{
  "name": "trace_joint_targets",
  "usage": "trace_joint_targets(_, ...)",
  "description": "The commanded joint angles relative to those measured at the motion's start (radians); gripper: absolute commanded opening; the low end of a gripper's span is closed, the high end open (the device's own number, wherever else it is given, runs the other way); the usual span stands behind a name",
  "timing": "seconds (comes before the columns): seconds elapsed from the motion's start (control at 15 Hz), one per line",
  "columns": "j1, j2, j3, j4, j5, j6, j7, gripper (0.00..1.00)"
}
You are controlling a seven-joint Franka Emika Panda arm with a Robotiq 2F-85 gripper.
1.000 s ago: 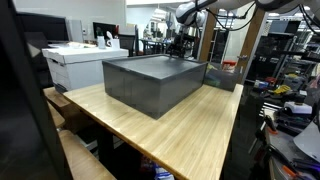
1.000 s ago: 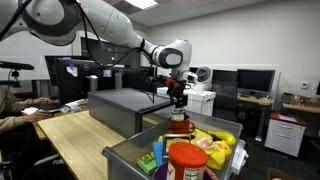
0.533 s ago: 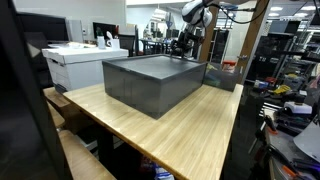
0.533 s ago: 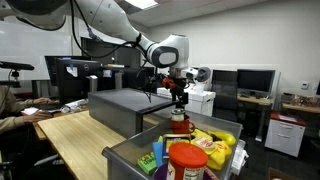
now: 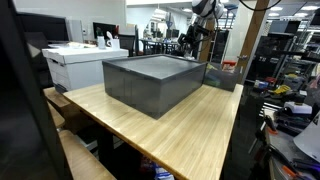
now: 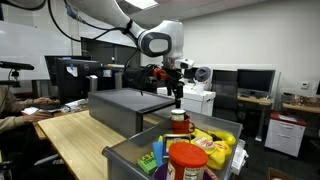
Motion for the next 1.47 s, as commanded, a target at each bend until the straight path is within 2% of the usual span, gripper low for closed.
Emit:
trace_joint_targets(0.0, 0.005, -0.092, -0.023, -0.090, 0.004, 0.000, -0.002, 1.00)
trace_joint_targets(0.67, -0.013, -0.035, -0.061, 0.022, 0.015, -0.147, 0.009, 1.00)
trace_joint_targets(1.4, -0.036, 0.119, -0.057, 0.257, 0.006, -0.282, 0.024, 1.00)
